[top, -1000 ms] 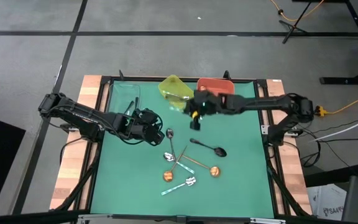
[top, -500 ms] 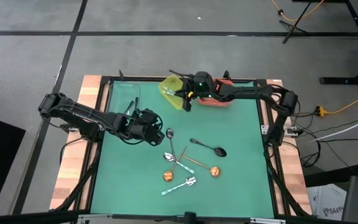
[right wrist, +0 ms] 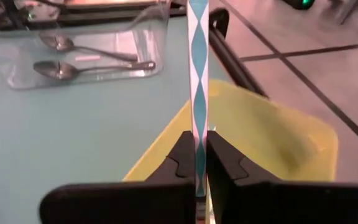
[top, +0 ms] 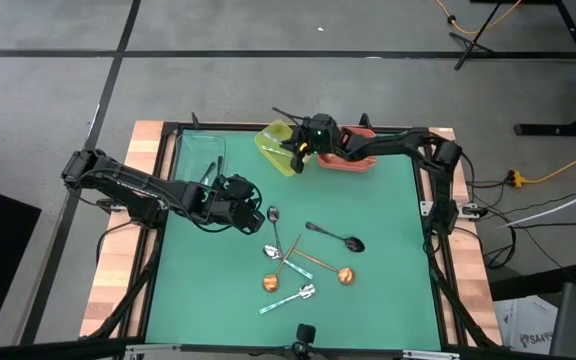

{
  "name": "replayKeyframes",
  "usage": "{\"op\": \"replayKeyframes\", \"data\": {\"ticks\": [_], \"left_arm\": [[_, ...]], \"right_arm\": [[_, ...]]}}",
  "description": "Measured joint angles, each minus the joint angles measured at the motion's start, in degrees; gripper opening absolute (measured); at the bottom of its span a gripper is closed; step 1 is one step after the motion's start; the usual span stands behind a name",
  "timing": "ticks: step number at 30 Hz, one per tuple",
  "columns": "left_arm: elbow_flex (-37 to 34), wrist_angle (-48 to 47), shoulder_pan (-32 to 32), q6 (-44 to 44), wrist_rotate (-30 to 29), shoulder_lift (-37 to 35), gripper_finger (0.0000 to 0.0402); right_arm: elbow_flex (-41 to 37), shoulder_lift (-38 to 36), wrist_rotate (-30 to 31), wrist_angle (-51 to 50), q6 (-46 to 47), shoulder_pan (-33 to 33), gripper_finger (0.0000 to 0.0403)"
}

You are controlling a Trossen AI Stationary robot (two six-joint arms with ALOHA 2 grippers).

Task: Sort silverware by color (type)
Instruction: Put the blue spoon into the green bin

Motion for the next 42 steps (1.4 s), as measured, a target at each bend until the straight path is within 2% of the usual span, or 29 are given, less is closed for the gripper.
{"op": "replayKeyframes", "data": {"ticks": [9,15,20,42], "left_arm": [[0.0,0.0,0.0,0.0,0.0,0.0,0.0101],[0.0,0.0,0.0,0.0,0.0,0.0,0.0101],[0.0,0.0,0.0,0.0,0.0,0.0,0.0101],[0.0,0.0,0.0,0.0,0.0,0.0,0.0101]], "right_arm": [[0.0,2.7,0.1,-1.2,0.2,0.0,0.0005],[0.0,3.2,4.9,-2.2,0.2,0.0,0.0005],[0.0,3.2,6.4,-2.5,0.2,0.0,0.0005],[0.0,3.2,6.5,-2.5,0.2,0.0,0.0005]]}}
